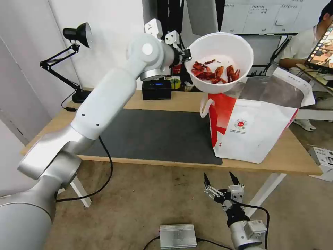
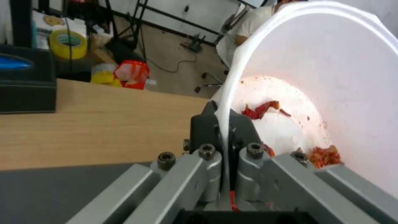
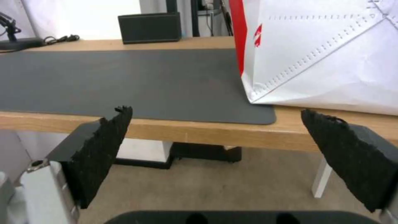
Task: Pick up the trash from the table and place it into the takeout bag.
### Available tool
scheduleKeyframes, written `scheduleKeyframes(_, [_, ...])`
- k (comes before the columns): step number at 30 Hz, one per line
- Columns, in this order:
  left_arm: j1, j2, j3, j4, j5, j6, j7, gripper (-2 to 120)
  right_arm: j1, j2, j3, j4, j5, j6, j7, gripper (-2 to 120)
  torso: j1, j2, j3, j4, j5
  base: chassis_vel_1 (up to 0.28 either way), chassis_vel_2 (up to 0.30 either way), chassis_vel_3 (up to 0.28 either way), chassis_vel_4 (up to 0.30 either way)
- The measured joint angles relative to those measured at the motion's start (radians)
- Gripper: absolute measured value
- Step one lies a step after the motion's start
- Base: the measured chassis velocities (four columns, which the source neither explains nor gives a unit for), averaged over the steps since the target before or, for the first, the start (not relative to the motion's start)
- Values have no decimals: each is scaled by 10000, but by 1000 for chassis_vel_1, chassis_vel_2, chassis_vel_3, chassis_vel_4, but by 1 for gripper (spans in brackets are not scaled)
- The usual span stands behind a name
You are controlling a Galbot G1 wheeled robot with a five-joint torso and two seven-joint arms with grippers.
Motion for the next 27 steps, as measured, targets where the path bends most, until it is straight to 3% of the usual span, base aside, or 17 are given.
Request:
scheduleKeyframes(17, [-203, -1289, 333, 1179, 494, -64, 6, 0, 0, 0, 0, 0, 0, 0, 0, 100, 0, 0, 0, -1, 1, 0, 0, 0, 0])
scheduleKeyframes(27, [-571, -1551, 280, 1442, 496, -196, 46, 0, 0, 0, 0, 0, 0, 0, 0, 100, 0, 2, 0, 1, 0, 0, 0, 0, 0])
